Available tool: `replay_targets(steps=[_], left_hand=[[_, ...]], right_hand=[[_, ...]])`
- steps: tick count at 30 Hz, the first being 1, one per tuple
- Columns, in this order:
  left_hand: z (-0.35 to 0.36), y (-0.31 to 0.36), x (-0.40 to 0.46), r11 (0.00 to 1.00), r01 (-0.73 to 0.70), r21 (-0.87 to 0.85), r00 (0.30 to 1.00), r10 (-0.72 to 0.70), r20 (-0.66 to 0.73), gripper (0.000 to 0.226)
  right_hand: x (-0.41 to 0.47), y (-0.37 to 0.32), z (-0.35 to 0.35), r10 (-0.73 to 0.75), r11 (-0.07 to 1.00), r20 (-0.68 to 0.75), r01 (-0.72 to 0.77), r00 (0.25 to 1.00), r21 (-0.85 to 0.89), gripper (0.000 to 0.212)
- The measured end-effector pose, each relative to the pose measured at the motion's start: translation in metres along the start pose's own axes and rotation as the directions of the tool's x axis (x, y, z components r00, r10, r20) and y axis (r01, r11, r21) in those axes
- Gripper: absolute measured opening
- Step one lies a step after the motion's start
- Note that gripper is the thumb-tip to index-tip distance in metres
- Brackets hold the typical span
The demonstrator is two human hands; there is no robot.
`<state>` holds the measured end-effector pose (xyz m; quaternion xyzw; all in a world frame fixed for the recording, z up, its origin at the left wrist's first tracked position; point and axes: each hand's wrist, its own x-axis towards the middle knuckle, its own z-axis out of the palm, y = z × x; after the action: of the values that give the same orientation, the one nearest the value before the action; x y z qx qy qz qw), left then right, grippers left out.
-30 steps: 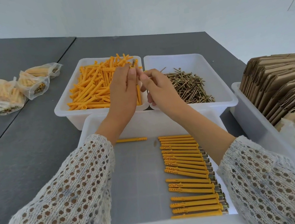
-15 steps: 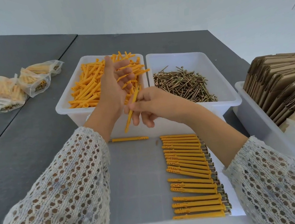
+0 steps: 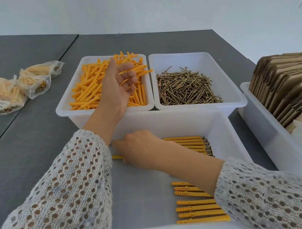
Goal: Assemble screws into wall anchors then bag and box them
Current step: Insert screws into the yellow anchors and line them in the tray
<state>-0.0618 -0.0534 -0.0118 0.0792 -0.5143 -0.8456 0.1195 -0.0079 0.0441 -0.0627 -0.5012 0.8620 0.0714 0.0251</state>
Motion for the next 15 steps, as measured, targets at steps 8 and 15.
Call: replay_targets(steps=[8, 15], left_hand=[[-0.0007, -0.0011, 0.0016, 1.000, 0.010, 0.016, 1.000, -0.010, 0.013, 0.043], [0.0003, -0.0004, 0.0008, 1.000, 0.010, 0.012, 1.000, -0.010, 0.015, 0.038]], right_hand=[[0.0082, 0.0026, 0.0056, 0.013, 0.997, -0.070, -0.018, 0.997, -0.074, 0.032], [0.0106, -0.0011, 0.0041, 0.017, 0.995, -0.101, -0.026, 0.995, -0.094, 0.035]])
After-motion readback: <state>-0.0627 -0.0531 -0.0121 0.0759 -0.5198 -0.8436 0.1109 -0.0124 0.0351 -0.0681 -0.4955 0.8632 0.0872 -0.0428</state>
